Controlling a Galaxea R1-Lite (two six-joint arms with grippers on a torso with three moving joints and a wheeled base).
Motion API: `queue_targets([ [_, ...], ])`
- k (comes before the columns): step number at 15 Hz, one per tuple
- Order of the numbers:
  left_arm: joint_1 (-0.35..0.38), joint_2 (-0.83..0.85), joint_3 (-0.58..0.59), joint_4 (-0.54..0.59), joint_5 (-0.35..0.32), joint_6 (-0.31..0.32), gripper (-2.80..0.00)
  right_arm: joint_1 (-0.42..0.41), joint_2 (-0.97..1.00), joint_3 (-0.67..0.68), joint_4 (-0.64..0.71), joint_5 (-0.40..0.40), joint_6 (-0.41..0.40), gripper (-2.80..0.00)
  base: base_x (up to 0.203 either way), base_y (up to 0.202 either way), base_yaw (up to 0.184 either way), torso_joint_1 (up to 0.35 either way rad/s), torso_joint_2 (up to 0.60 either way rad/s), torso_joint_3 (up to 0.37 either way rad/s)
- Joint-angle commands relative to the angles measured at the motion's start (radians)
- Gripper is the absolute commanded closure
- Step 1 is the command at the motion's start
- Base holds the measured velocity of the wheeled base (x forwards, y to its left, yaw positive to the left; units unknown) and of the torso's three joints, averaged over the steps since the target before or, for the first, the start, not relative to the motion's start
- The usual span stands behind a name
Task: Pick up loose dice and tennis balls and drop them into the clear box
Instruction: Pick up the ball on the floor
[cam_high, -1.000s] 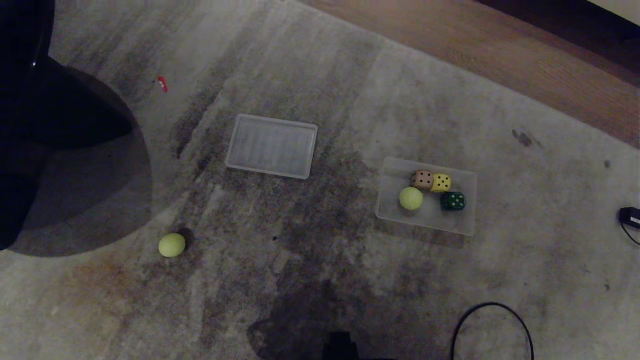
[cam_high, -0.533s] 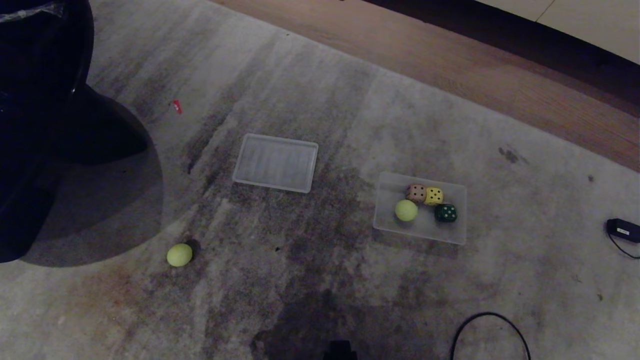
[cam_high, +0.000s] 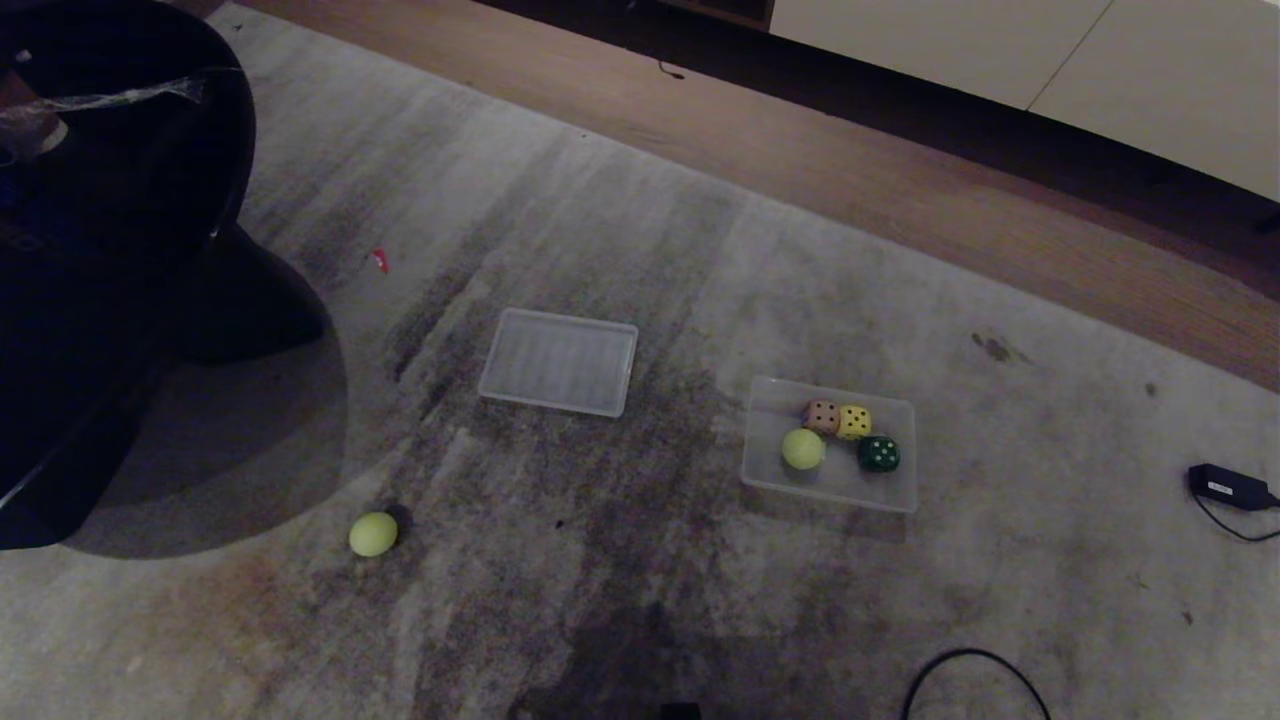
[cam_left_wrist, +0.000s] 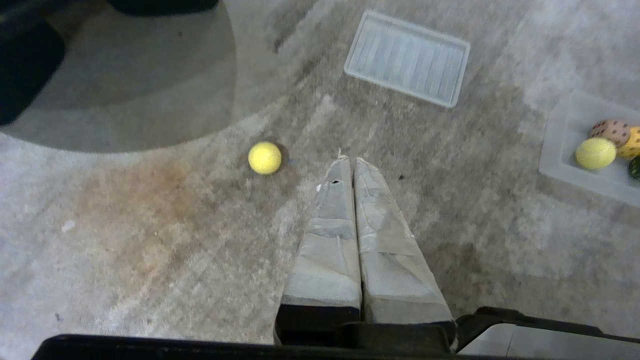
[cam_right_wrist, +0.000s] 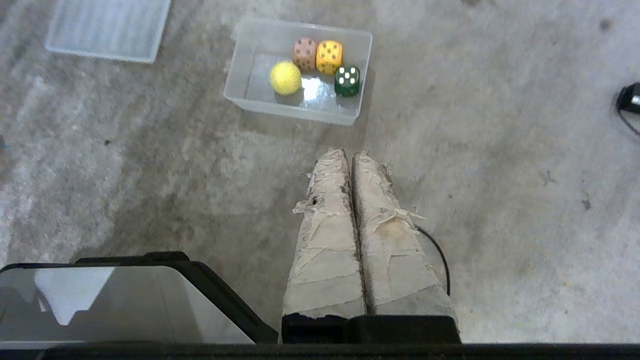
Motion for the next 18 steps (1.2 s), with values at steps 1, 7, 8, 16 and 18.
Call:
queue_targets([
  [1,0.0,0.002,0.002,-0.001,0.001,-0.002,0.0,0.0,0.002,0.0,0.001,0.001,0.0,0.0,0.0,0.0,0.0,0.002,0.0,0.202],
  [7,0.0,0.002,0.002,-0.001,0.001,-0.002,0.0,0.0,0.002,0.0,0.001,0.001,0.0,0.0,0.0,0.0,0.0,0.001,0.0,0.202],
  [8,0.0,0.002,0.002,-0.001,0.001,-0.002,0.0,0.0,0.002,0.0,0.001,0.001,0.0,0.0,0.0,0.0,0.0,-0.001,0.0,0.207],
  [16,0.0,0.002,0.002,-0.001,0.001,-0.002,0.0,0.0,0.002,0.0,0.001,0.001,0.0,0.0,0.0,0.0,0.0,0.001,0.0,0.202],
  [18,0.0,0.002,0.002,-0.001,0.001,-0.002,0.0,0.0,0.002,0.0,0.001,0.001,0.0,0.0,0.0,0.0,0.0,-0.002,0.0,0.205],
])
